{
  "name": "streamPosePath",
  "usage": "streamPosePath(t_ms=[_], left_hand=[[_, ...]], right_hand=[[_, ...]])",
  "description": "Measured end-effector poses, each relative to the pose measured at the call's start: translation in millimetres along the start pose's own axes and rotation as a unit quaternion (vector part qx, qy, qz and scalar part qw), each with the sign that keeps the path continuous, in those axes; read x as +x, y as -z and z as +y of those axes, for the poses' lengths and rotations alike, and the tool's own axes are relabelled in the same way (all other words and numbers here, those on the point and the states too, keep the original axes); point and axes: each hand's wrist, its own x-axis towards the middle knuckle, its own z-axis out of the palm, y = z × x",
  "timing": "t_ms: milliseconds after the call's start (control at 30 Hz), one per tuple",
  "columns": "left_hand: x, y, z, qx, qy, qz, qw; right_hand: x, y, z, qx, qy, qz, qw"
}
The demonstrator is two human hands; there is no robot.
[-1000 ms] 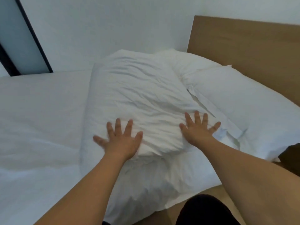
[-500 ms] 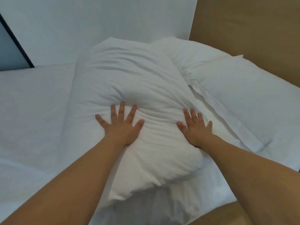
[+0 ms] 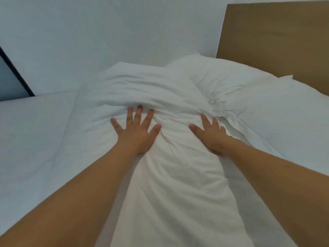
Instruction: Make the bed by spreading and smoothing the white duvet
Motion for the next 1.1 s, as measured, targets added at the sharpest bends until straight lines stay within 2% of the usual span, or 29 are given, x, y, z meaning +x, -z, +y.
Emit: streamPosePath(t_ms=[133, 267, 367, 467, 567, 633, 700, 800, 867, 933, 967, 1000, 1033, 1100], left_hand=[[43.5, 4.7, -6.4, 0.012, 0.003, 0.010, 1.000], [93.5, 14.9, -15.7, 0.019, -0.010, 0.015, 1.000], [140.6, 21.9, -21.7, 0.020, -0.012, 0.020, 1.000], [198.2, 25.1, -30.7, 0.019, 0.002, 0.027, 0.999], [261.3, 20.2, -47.3, 0.032, 0.027, 0.013, 0.999], [295.2, 5.2, -61.8, 0.026, 0.057, -0.026, 0.998], [315.2, -21.1, -67.3, 0.012, 0.081, -0.066, 0.994], [324.8, -57.9, -55.1, 0.024, 0.070, -0.092, 0.993], [327.0, -66.2, -51.5, 0.012, 0.068, -0.084, 0.994], [327.8, -62.0, -52.9, -0.014, 0.069, -0.078, 0.994], [324.5, -54.5, -53.8, -0.025, 0.068, -0.068, 0.995], [318.0, -45.1, -53.2, -0.030, 0.063, -0.047, 0.996], [306.9, -34.6, -51.4, -0.027, 0.055, -0.019, 0.998], [268.3, -15.3, -53.2, 0.013, 0.023, 0.032, 0.999]], right_hand=[[33.5, 7.1, -15.6, 0.092, -0.049, 0.007, 0.995], [78.2, 19.9, -22.5, 0.246, -0.087, -0.002, 0.965], [122.6, 33.5, -34.8, 0.303, -0.081, -0.005, 0.950], [179.4, 47.4, -55.9, 0.333, -0.058, -0.051, 0.940], [237.5, 42.4, -71.5, 0.288, -0.053, -0.060, 0.954], [268.7, 19.1, -71.1, 0.219, -0.019, -0.004, 0.976], [284.2, -15.7, -57.2, 0.184, 0.000, 0.054, 0.981], [288.0, -43.8, -36.9, 0.207, -0.041, 0.068, 0.975], [292.7, -40.8, -32.8, 0.158, -0.036, 0.092, 0.983], [288.8, -25.9, -45.2, 0.038, 0.030, 0.196, 0.979], [283.0, -18.8, -57.8, -0.026, 0.097, 0.258, 0.961], [278.1, -12.7, -68.1, -0.069, 0.171, 0.271, 0.945], [273.6, -8.7, -74.3, -0.080, 0.229, 0.224, 0.944], [268.2, -16.2, -69.6, -0.103, 0.253, 0.059, 0.960]])
